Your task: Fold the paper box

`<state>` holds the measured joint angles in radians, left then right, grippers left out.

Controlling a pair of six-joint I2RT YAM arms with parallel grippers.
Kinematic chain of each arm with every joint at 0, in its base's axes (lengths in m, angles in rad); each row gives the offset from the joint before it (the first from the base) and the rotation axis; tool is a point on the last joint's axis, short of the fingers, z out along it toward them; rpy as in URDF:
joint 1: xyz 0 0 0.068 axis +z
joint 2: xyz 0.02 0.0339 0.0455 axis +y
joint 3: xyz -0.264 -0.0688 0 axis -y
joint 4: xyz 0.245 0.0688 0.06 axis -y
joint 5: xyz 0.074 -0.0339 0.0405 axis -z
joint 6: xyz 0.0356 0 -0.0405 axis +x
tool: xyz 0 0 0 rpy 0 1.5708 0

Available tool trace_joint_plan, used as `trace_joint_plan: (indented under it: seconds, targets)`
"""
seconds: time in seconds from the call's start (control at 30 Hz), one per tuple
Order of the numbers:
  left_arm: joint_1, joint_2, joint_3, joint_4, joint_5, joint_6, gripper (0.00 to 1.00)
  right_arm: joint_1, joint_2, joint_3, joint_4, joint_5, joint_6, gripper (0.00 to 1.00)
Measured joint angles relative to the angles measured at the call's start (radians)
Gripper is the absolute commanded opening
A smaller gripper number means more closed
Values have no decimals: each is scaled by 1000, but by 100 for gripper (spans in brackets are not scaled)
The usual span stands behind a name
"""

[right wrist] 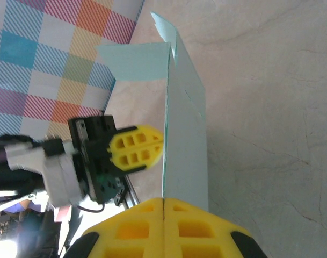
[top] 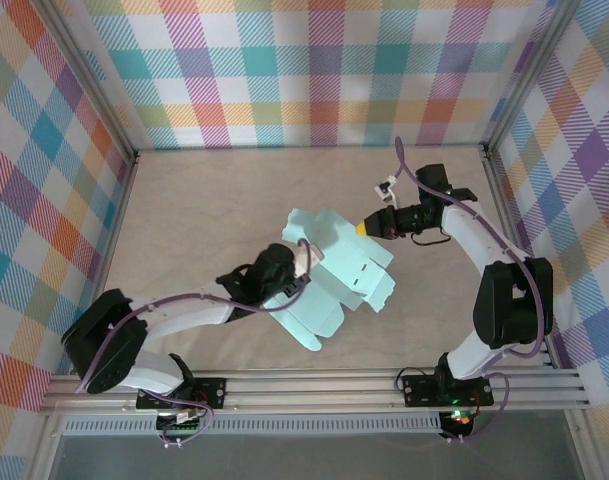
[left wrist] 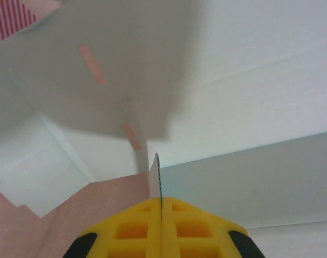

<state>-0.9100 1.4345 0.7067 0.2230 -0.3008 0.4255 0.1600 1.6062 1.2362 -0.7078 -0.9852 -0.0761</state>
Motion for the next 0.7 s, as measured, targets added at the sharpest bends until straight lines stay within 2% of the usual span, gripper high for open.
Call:
trace_joint_plan:
  seconds: [0.2,0.27,0.4,0.5,0.57,0.63,0.67,0.7]
  targets:
    - [-131,218,111,56,-281,99,0,0,0,0,8,4,12,0]
    - [-150,261,137,68,-330,109,0,0,0,0,9,4,12,0]
    - [-152,263,140,69,-356,87,0,0,0,0,9,7,11,0]
    - [-123,242,134,65,-304,28,3,-2,0,0,8,8,11,0]
    - [-84,198,117,54,-218,-28,11,-3,0,0,9,15,11,0]
    - [-18,146,98,48,-93,-97,34,-4,0,0,11,31,11,0]
    - [20,121,87,60,-26,-137,48,-4,0,0,11,42,11,0]
    - [52,98,76,78,32,-177,67,-3,0,0,11,54,10,0]
